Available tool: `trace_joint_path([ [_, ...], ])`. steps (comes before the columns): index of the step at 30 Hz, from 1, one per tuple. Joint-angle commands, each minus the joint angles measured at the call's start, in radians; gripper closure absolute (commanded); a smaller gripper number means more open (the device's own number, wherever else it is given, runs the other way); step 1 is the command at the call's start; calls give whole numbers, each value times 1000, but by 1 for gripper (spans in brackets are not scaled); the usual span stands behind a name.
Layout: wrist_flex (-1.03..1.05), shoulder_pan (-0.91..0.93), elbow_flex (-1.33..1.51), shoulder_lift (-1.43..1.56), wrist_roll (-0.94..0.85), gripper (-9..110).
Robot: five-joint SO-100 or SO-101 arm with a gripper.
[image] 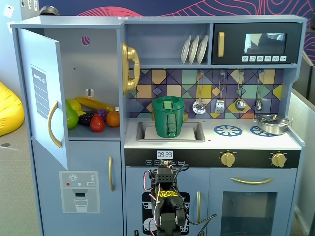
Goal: Close the left cabinet door
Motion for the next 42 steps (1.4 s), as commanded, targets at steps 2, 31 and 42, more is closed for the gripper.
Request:
trace_joint_path([
  [2,166,35,23,-3,12,101],
  [31,-598,-1410,-537,-258,-356,102],
  [42,-1046,-1720,-664,-540,-683,101],
])
